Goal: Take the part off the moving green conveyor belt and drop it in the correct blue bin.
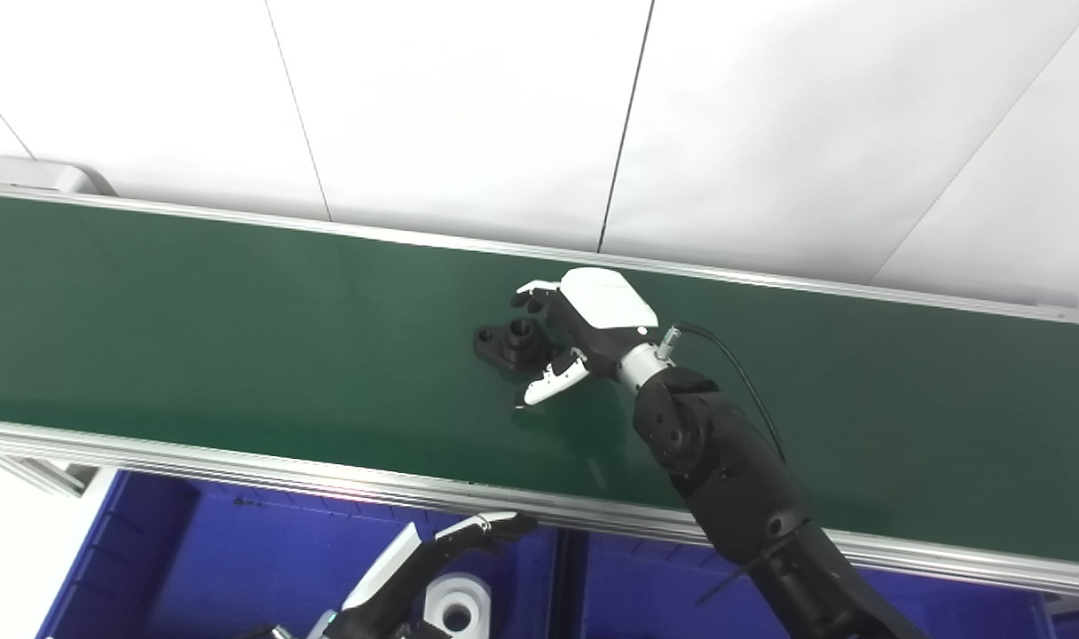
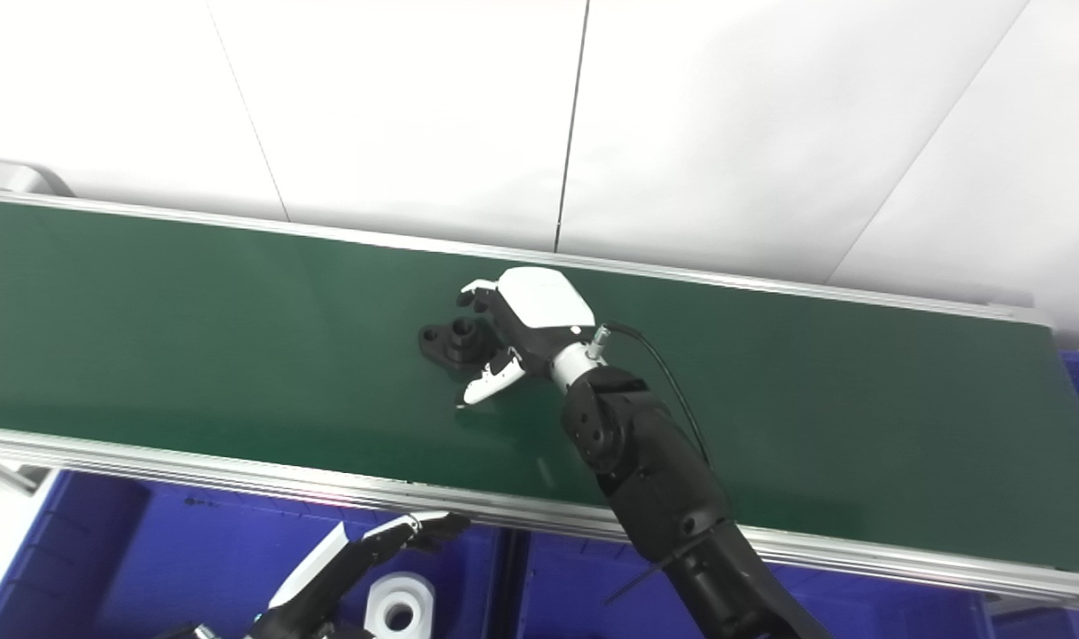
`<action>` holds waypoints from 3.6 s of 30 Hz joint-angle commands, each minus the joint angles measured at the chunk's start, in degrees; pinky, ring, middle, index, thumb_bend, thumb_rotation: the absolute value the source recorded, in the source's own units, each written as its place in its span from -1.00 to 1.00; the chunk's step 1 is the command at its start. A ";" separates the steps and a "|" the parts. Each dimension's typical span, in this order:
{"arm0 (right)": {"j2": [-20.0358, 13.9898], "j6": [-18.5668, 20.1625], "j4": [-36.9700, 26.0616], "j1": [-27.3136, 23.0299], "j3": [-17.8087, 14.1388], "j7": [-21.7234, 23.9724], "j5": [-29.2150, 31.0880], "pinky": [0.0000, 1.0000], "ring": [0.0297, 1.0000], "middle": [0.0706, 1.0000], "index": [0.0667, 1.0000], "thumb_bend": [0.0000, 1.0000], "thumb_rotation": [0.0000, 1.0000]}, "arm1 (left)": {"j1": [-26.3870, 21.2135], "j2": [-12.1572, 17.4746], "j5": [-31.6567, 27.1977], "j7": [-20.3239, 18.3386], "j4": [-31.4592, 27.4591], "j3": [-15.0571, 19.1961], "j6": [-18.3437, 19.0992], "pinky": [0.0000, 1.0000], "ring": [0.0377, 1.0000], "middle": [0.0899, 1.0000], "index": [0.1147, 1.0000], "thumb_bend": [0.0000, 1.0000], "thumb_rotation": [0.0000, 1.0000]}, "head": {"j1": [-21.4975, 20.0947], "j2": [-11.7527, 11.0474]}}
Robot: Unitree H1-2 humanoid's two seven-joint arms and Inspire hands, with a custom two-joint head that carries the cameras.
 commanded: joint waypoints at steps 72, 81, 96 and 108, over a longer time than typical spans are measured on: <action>-13.96 -4.36 -42.09 37.01 -11.99 0.24 1.27 -0.46 -0.34 -0.23 -0.01 0.04 -1.00 | 3.19 -0.52 -4.55 -5.37 -9.21 6.07 -1.70 0.50 0.57 0.61 0.54 0.79 -0.48 | -8.70 12.66; -15.41 -5.05 -41.18 42.25 -12.42 -0.52 1.10 -0.57 -0.44 -0.27 -0.03 0.04 -1.00 | 3.65 -1.45 -7.84 -10.68 -10.85 9.56 -1.72 0.45 0.55 0.63 0.55 0.79 -0.49 | -10.59 16.17; -16.14 -7.87 -35.30 43.82 -10.73 -3.25 0.66 -0.41 -0.30 -0.15 0.02 0.02 -1.00 | 4.25 -3.04 -9.44 -15.84 -12.31 14.33 -1.38 0.39 0.52 0.63 0.53 0.79 -0.45 | -11.86 19.28; -17.33 -8.90 -37.53 47.47 -8.81 -2.26 -0.18 -0.47 -0.22 -0.08 -0.09 0.04 -1.00 | 4.85 -3.68 -9.97 -18.62 -12.91 16.33 -1.21 0.40 0.52 0.61 0.53 0.79 -0.43 | -11.90 19.94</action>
